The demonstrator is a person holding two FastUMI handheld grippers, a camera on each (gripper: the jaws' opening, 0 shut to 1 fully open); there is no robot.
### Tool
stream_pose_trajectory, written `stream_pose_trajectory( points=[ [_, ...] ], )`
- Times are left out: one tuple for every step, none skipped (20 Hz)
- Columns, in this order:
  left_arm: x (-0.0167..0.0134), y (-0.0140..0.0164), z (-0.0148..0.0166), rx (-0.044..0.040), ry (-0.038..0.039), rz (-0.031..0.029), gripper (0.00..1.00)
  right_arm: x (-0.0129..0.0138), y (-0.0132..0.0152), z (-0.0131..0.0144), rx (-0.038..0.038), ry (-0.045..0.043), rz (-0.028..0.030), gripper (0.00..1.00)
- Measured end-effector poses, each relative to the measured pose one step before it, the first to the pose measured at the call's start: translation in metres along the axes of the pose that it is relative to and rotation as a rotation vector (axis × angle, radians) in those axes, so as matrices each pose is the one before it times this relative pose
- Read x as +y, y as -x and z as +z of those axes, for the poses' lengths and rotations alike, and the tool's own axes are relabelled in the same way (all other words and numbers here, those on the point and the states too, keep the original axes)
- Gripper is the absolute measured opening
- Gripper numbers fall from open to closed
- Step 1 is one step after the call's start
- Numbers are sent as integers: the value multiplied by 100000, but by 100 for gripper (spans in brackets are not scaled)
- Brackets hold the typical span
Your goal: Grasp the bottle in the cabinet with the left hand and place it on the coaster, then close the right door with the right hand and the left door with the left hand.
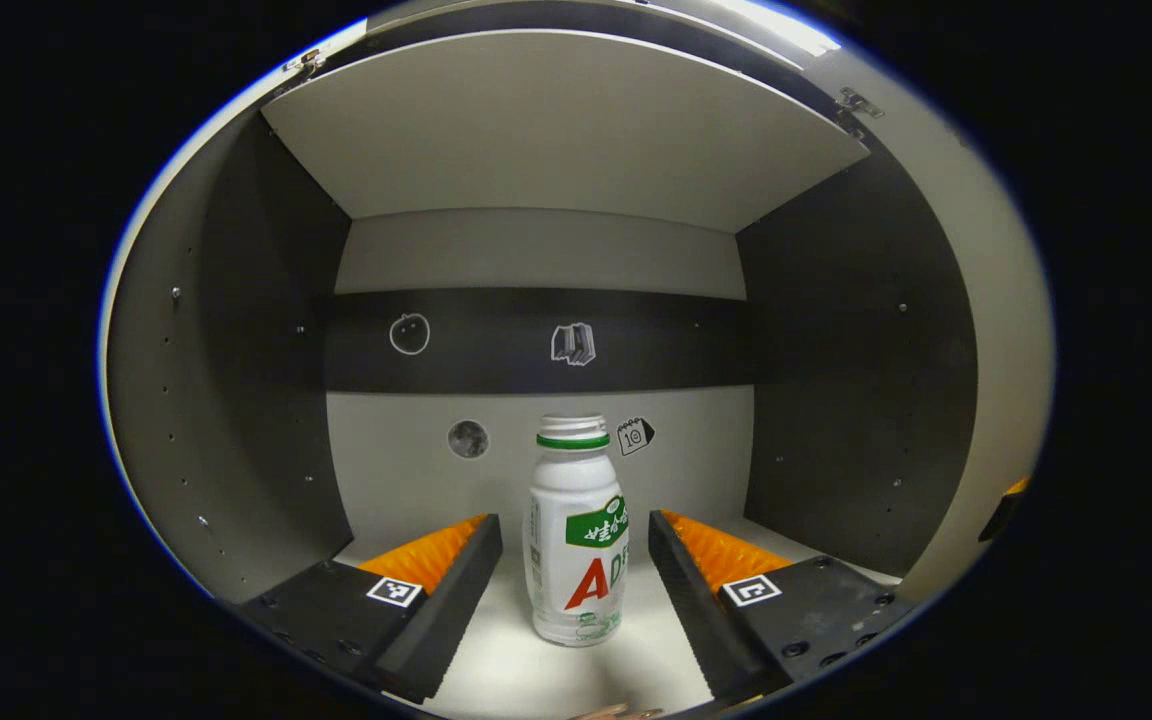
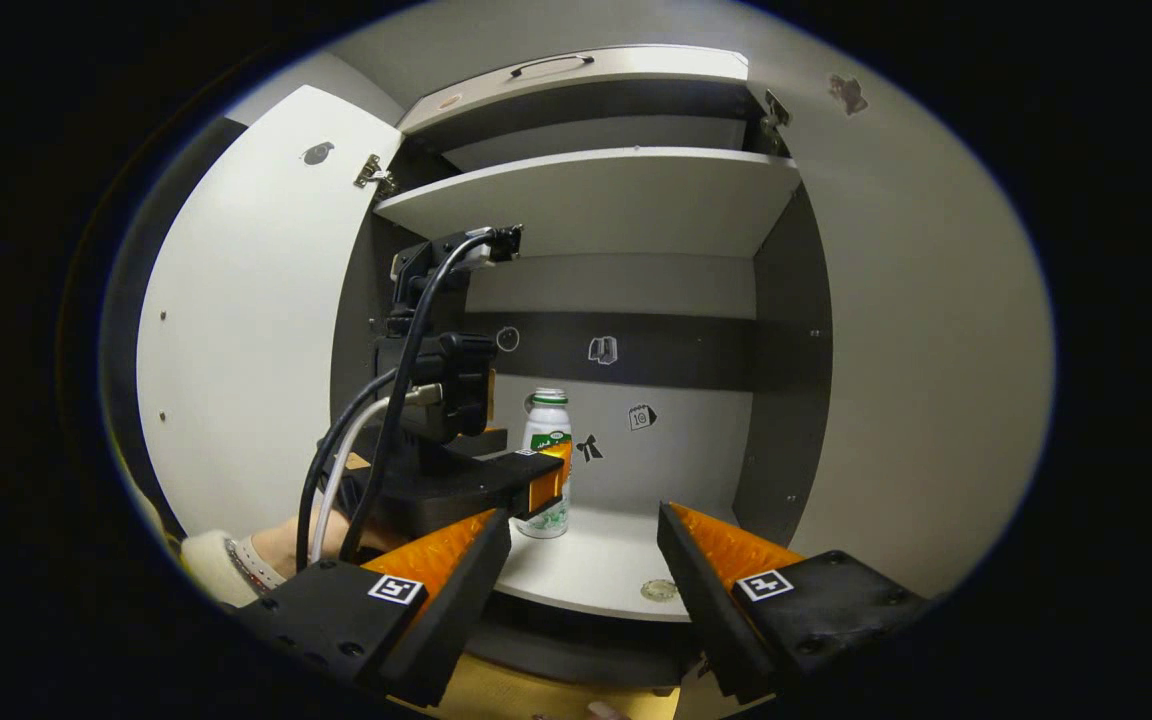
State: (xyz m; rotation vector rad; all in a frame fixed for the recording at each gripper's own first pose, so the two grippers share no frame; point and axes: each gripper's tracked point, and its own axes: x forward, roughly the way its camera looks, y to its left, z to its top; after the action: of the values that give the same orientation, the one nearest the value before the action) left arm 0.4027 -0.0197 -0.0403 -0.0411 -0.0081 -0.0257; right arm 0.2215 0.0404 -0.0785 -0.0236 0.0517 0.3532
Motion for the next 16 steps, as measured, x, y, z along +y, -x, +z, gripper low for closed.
stream_pose_trajectory(
  points=[
    [70, -467, -401, 763, 246, 135, 94, -132, -200, -108, 195, -190, -155, 98],
    [53, -410, -275, 728, 301, 174, 93, 17, -160, -112, 9, -175, 798, 98],
    [92, -302, -310, 654, 489, 477, 93, 114, -97, -180, 194, -336, 1003, 98],
    [76, -361, -199, 516, 864, 531, 93, 63, -120, -134, 306, -189, 576, 98],
    [45, -408, -239, 339, 1004, 142, 93, 59, -184, -128, 141, 25, 513, 98],
    [-9, -323, -181, 319, 846, 8, 93, -17, -194, -129, 228, 324, -50, 98],
    [49, -330, -253, 367, 264, 19, 93, -156, -103, -270, 450, 313, -201, 98],
    [69, -196, -156, 209, -309, 420, 93, -86, -192, -207, 586, 22, -77, 98],
    [4, -156, -157, 262, -474, 119, 93, -115, -127, -240, 670, -311, -117, 98],
    [-77, -171, 5, -128, -222, -236, 93, -137, -203, -151, 549, -403, -332, 98],
    [-2, -220, -85, -290, -241, -254, 94, -210, -126, -115, 386, -221, -399, 98],
    [0, -265, 16, -202, -315, -20, 94, -147, -183, -113, 227, -126, -421, 98],
    [0, -203, -81, -148, -259, 101, 91, -95, -112, -120, 290, -83, -308, 98],
    [-36, -176, -5, -110, 8, -183, 91, -30, -163, -144, 237, 16, -252, 98],
    [-20, -219, -6, -503, 633, -112, 91, -136, -43, -100, 214, 141, -367, 98],
    [-175, 103, 167, -434, 1222, -1065, 91, -153, -47, -45, 153, 272, -427, 98]
  ],
)
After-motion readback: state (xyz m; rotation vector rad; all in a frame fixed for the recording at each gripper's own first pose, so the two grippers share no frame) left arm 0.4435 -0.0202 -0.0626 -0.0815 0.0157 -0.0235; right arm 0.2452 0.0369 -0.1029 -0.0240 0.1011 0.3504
